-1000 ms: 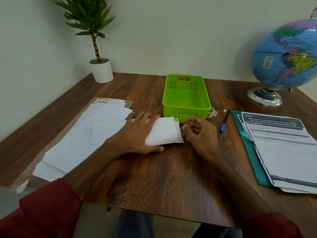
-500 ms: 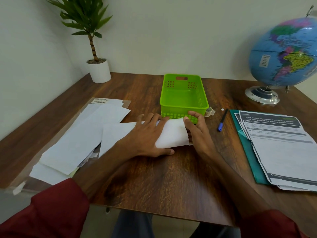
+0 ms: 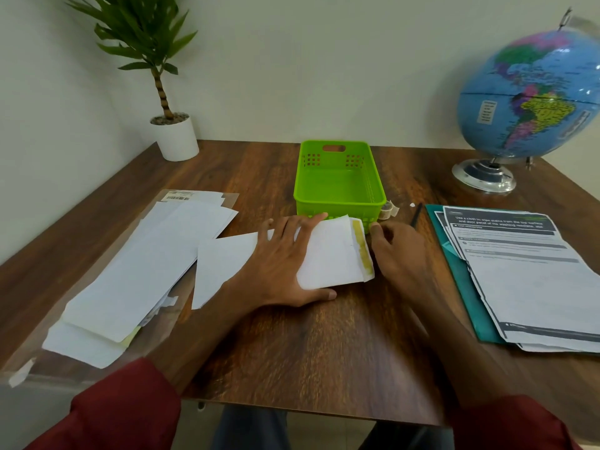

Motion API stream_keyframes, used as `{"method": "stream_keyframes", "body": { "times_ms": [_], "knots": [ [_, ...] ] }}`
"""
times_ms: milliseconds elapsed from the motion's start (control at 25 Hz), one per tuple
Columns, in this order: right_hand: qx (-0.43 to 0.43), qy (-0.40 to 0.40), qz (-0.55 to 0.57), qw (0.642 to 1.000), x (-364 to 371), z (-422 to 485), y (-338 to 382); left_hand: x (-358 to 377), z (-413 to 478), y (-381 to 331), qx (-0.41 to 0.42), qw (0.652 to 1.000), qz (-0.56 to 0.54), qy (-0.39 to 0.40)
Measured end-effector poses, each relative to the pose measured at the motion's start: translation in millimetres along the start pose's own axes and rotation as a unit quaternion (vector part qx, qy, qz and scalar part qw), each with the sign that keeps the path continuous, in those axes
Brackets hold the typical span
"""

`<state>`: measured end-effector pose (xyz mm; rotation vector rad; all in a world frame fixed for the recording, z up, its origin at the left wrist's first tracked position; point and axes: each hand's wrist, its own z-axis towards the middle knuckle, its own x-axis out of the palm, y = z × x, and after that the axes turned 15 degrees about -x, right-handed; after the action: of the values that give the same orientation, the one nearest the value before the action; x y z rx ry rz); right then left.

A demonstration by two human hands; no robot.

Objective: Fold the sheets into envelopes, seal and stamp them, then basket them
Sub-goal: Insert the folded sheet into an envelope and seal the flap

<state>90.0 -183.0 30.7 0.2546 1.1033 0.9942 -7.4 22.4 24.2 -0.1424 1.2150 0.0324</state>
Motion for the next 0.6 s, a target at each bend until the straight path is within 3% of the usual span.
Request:
{"method": "stream_keyframes", "body": {
  "times_ms": [200, 600],
  "knots": [
    [0.018, -0.002, 0.148, 0.989, 13, 3, -7, 7, -2, 4, -0.017, 0.999, 0.008, 0.030],
    [0.136, 0.038, 0.388, 0.911, 7, 0, -6, 15, -7, 7, -0.019, 0.999, -0.007, 0.033]
  ]
}}
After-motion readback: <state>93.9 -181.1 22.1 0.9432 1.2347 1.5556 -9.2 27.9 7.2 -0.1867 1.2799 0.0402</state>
